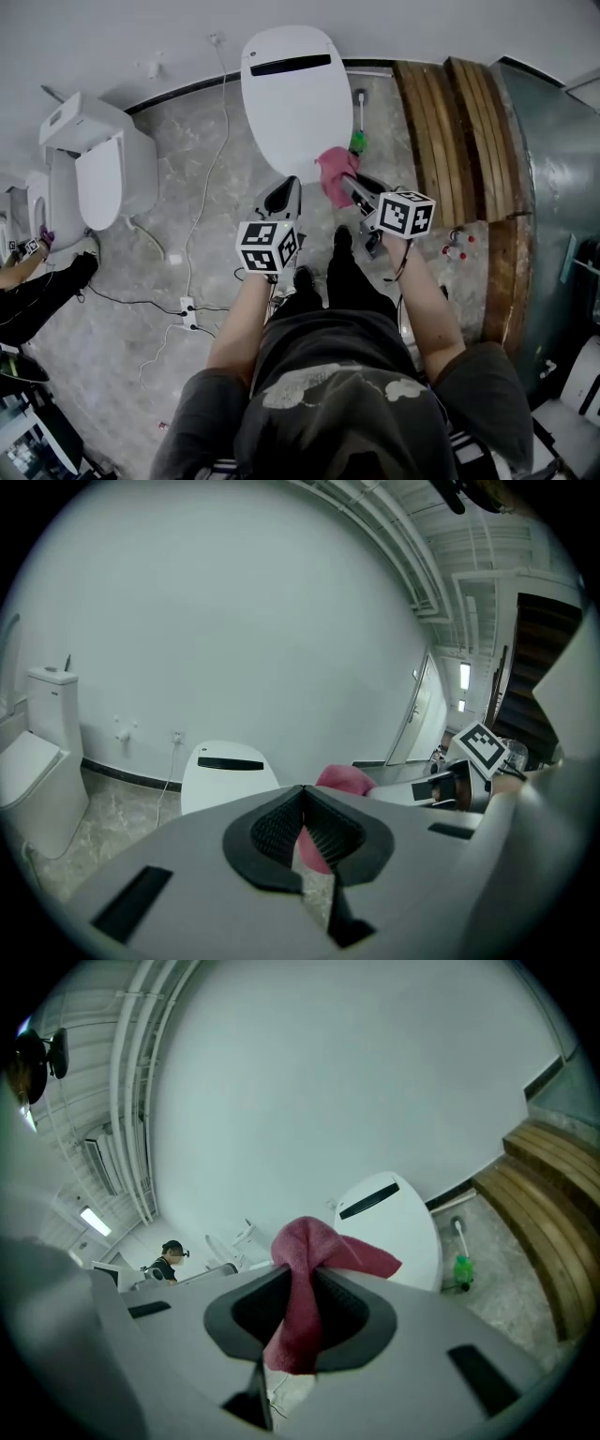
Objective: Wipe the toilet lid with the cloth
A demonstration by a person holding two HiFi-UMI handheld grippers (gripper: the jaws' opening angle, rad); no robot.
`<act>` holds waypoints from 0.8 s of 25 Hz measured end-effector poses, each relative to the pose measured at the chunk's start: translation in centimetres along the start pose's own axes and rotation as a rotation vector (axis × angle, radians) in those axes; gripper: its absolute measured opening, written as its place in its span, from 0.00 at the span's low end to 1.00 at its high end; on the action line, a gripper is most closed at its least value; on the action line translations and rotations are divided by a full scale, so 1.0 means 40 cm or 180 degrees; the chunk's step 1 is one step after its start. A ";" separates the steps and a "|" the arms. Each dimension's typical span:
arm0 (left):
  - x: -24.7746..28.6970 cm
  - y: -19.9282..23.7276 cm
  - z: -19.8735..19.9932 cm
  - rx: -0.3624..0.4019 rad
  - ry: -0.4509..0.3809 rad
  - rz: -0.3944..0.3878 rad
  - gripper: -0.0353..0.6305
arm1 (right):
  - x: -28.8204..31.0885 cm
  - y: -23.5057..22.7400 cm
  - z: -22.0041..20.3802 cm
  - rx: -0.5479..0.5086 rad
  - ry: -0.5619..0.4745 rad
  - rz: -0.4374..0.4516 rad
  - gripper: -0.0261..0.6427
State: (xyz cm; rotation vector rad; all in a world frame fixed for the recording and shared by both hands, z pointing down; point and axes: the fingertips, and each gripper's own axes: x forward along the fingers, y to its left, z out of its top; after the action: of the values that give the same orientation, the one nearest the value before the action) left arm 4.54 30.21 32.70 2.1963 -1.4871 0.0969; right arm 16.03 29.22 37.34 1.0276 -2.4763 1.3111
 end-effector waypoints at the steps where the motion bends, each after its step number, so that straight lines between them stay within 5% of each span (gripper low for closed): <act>1: -0.021 -0.001 0.003 0.0011 -0.0016 -0.0014 0.06 | -0.007 0.019 -0.013 -0.0022 0.0004 0.0000 0.14; 20: -0.195 -0.021 0.020 0.0084 -0.0182 -0.0197 0.06 | -0.054 0.157 -0.113 -0.0252 0.0040 -0.0126 0.14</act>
State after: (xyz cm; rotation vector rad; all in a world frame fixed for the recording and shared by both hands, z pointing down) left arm 1.95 36.78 29.21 2.2817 -1.4543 0.0336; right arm 12.89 36.20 34.91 1.0412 -2.4640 1.1943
